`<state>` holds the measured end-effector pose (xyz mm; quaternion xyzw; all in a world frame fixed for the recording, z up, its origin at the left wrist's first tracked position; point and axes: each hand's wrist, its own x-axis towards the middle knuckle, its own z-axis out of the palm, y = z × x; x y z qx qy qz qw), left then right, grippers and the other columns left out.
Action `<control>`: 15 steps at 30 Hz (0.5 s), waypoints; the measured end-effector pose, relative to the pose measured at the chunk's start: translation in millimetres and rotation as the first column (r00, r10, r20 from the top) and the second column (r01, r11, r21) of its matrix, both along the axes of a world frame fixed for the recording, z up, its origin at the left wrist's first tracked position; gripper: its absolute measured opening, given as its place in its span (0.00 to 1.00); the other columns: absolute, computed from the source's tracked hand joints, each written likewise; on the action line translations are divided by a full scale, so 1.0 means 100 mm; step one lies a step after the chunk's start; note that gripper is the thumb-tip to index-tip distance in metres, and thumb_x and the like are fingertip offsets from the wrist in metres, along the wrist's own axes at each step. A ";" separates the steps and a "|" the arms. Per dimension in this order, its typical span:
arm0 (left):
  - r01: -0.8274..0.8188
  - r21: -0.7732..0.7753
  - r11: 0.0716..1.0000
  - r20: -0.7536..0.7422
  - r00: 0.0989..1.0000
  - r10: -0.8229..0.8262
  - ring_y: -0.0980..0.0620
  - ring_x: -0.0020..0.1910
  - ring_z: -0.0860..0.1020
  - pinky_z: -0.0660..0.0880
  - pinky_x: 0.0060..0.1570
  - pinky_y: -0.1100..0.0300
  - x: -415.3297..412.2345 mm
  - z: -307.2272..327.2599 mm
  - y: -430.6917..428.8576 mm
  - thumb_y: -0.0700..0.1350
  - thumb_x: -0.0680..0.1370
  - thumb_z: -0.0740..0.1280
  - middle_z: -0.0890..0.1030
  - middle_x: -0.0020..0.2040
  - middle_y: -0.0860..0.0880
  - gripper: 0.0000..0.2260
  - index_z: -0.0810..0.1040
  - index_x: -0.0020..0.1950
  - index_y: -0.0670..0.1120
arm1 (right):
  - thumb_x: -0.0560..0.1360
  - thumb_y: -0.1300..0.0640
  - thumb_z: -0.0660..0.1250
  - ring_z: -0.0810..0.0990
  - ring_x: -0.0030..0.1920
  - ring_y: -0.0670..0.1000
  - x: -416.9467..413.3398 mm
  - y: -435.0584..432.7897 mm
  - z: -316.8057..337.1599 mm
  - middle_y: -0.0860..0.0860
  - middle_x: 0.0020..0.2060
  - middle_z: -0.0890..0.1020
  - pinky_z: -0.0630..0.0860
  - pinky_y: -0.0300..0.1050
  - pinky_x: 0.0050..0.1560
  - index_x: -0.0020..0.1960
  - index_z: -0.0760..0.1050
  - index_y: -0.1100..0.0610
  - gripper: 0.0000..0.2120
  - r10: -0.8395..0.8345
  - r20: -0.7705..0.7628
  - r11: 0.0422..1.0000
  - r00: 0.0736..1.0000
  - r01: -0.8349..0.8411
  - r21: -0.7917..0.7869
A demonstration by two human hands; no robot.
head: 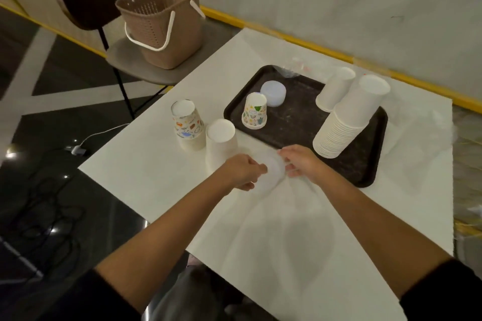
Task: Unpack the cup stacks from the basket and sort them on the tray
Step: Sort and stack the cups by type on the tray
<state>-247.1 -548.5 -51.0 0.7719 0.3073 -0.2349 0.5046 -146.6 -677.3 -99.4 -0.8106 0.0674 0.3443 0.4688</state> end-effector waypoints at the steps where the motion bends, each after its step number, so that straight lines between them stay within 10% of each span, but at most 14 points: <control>1: -0.024 0.002 1.000 -0.012 1.000 0.024 0.50 0.46 0.79 0.77 0.48 0.60 -0.05 -0.05 0.00 0.49 0.77 0.65 0.79 0.51 0.46 0.16 0.74 0.59 0.41 | 0.75 0.54 0.66 0.74 0.47 0.54 0.02 0.02 0.00 0.54 0.49 0.74 0.75 0.46 0.44 0.58 0.72 0.56 0.13 0.030 0.007 1.000 1.000 -0.030 -0.004; 11: -0.255 -0.096 0.962 -0.030 0.967 0.253 0.48 0.48 0.80 0.78 0.54 0.58 -0.11 -0.45 -0.02 0.50 0.76 0.66 0.72 0.64 0.43 0.26 0.65 0.68 0.38 | 0.75 0.57 0.66 0.74 0.57 0.56 0.05 0.14 0.02 0.55 0.54 0.75 0.76 0.49 0.53 0.56 0.75 0.55 0.10 0.198 -0.058 0.979 0.979 -0.200 -0.030; 15: -0.287 -0.153 0.946 -0.046 0.958 0.283 0.48 0.41 0.79 0.78 0.53 0.55 -0.07 -0.51 -0.04 0.48 0.77 0.65 0.74 0.53 0.45 0.22 0.67 0.66 0.37 | 0.75 0.59 0.66 0.75 0.56 0.55 0.00 0.07 -0.03 0.55 0.54 0.75 0.76 0.49 0.50 0.57 0.74 0.56 0.11 0.179 -0.088 0.984 0.980 -0.179 0.010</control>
